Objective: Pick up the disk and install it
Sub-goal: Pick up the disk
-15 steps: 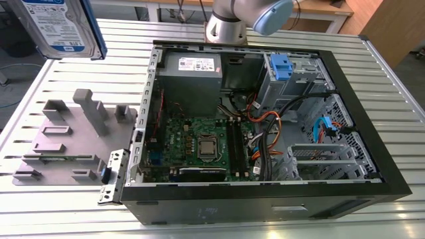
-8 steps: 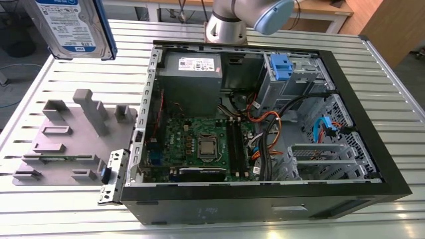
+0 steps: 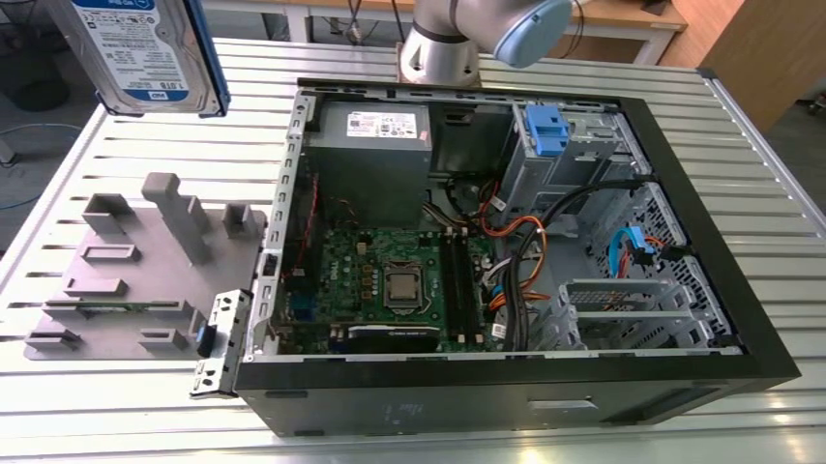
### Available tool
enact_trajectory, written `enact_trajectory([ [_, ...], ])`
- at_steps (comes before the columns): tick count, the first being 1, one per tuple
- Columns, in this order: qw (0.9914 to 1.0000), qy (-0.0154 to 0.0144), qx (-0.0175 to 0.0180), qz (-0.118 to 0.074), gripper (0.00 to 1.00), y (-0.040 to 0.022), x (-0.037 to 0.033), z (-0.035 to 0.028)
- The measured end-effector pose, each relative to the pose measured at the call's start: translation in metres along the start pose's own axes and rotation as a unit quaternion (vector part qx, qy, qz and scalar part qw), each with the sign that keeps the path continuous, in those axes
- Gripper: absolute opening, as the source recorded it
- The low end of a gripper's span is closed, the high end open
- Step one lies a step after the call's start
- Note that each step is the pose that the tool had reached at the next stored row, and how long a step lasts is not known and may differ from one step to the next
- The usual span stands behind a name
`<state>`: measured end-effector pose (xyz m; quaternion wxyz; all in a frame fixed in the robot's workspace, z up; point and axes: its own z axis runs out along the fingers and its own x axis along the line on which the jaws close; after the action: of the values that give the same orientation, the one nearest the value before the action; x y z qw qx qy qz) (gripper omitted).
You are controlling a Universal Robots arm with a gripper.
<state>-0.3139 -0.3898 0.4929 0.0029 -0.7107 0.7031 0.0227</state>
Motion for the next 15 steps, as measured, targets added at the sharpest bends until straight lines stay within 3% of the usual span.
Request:
enact_trajectory([
  [9,1.00000,0.0000,0.0000,0.000,0.35,-0.0002,0.0000,0.0000],
  [15,1.00000,0.0000,0.0000,0.000,0.35,-0.0045,0.0001,-0.0002],
])
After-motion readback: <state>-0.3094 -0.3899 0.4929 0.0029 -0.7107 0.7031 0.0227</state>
